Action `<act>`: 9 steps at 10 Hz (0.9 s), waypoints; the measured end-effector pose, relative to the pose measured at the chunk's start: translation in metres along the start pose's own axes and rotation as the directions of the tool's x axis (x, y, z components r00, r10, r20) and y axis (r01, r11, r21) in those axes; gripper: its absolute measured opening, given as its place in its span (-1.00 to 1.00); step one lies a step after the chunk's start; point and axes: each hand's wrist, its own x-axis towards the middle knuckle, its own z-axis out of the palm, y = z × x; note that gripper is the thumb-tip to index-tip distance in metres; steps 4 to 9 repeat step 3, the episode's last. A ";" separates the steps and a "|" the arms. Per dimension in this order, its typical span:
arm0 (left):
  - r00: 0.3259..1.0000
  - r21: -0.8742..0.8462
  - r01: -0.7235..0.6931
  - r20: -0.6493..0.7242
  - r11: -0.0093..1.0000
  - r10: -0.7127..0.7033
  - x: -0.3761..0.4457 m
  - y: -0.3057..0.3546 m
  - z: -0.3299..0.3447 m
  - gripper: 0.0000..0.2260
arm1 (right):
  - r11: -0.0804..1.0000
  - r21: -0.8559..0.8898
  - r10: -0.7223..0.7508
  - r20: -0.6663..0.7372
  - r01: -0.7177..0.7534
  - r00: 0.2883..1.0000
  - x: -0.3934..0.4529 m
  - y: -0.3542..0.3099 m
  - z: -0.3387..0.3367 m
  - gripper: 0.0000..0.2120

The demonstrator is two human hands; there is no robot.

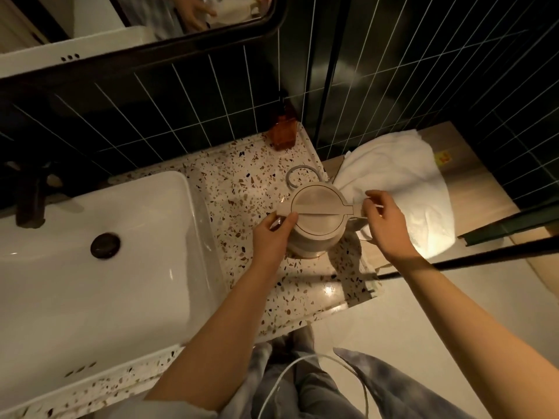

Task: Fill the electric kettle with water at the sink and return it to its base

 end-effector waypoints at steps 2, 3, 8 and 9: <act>0.998 0.016 -0.062 -0.001 0.998 0.062 -0.023 -0.003 -0.015 -0.90 | 0.983 -0.145 -0.128 -0.068 0.117 0.989 -0.043 -0.004 -0.003 -0.54; 0.995 0.048 -0.091 -0.028 0.995 0.093 -0.039 -0.009 -0.021 -0.87 | 0.997 -0.057 -0.050 -0.061 0.046 0.997 -0.070 -0.003 -0.001 -0.56; 0.995 0.048 -0.091 -0.028 0.995 0.093 -0.039 -0.009 -0.021 -0.87 | 0.997 -0.057 -0.050 -0.061 0.046 0.997 -0.070 -0.003 -0.001 -0.56; 0.995 0.048 -0.091 -0.028 0.995 0.093 -0.039 -0.009 -0.021 -0.87 | 0.997 -0.057 -0.050 -0.061 0.046 0.997 -0.070 -0.003 -0.001 -0.56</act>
